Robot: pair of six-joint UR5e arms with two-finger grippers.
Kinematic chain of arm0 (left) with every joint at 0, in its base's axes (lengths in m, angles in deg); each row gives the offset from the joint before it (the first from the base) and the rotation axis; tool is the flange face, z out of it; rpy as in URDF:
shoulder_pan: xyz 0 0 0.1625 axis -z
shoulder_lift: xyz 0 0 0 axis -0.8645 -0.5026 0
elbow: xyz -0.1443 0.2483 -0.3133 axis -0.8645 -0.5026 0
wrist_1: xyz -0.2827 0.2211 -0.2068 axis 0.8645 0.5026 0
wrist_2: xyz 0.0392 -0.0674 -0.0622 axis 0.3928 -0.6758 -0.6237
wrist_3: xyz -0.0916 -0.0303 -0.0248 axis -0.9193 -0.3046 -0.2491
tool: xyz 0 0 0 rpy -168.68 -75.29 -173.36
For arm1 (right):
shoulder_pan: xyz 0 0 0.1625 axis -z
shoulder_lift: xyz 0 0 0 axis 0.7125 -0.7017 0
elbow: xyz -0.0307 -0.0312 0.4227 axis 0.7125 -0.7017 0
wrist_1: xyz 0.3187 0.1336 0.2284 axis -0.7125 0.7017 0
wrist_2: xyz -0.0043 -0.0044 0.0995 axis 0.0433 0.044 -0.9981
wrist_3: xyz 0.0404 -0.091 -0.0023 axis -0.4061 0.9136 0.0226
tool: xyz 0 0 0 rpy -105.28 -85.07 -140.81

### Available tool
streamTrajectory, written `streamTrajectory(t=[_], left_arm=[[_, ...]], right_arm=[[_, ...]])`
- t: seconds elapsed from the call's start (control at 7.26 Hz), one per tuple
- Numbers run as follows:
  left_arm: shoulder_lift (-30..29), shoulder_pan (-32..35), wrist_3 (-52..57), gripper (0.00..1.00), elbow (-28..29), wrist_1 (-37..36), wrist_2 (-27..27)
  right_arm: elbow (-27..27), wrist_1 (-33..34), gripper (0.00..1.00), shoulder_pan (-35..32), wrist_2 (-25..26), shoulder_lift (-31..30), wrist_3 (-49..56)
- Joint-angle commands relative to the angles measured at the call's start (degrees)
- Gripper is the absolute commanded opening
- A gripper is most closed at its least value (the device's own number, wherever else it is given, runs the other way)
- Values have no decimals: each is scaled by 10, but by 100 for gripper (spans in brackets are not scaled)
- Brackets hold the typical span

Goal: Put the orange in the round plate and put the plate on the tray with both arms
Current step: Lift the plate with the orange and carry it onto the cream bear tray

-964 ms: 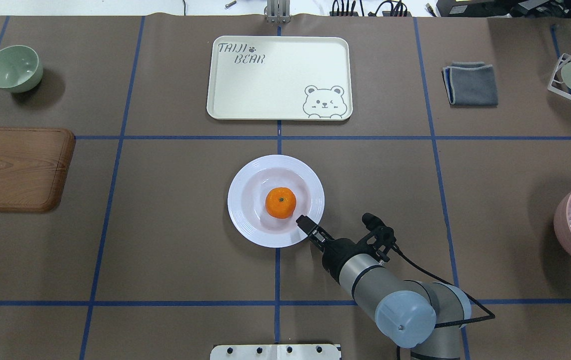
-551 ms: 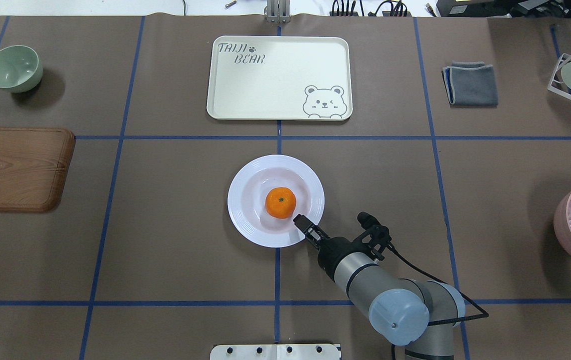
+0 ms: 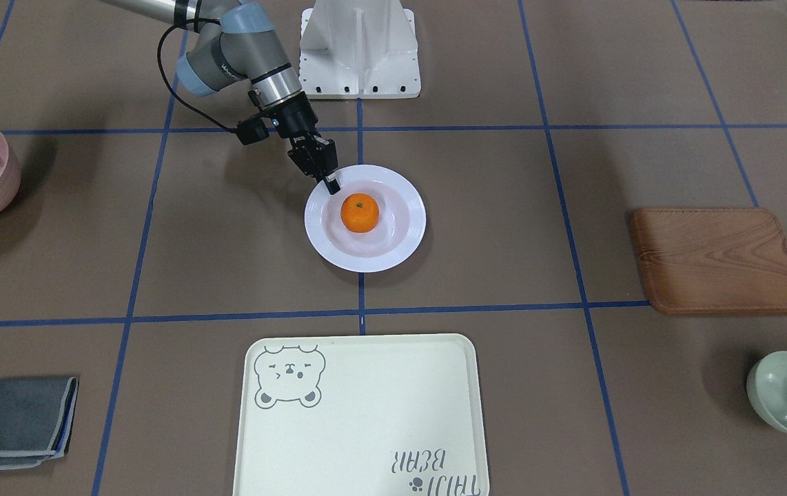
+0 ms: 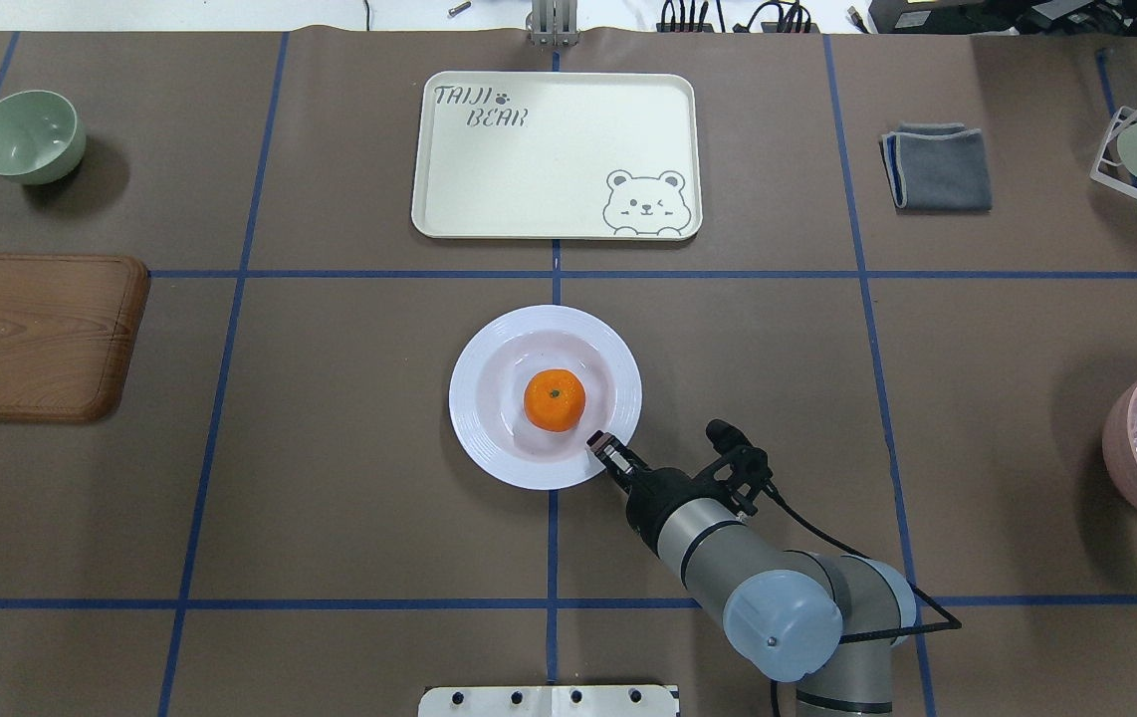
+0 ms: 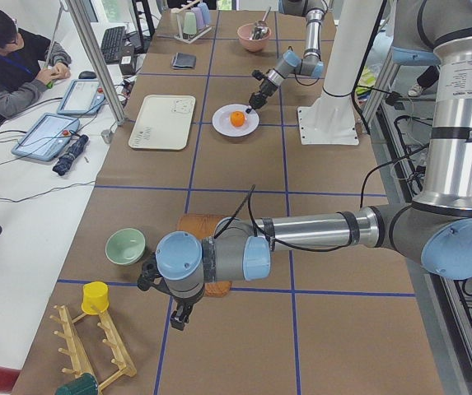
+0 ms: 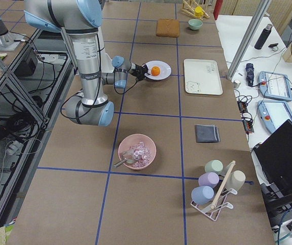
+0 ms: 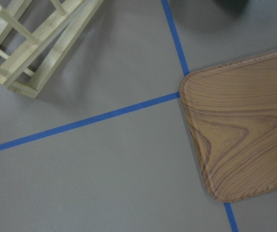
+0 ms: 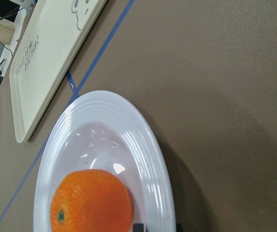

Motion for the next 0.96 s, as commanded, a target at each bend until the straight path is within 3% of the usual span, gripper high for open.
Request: streamTrajectory(t=[0.0, 0.83], left_arm=[[0, 0, 0, 100, -1, 0, 0], [0, 0, -1, 99, -4, 0, -1]], right_arm=[[3, 0, 0, -8, -4, 0, 2], [73, -6, 0, -47, -6, 2, -4]])
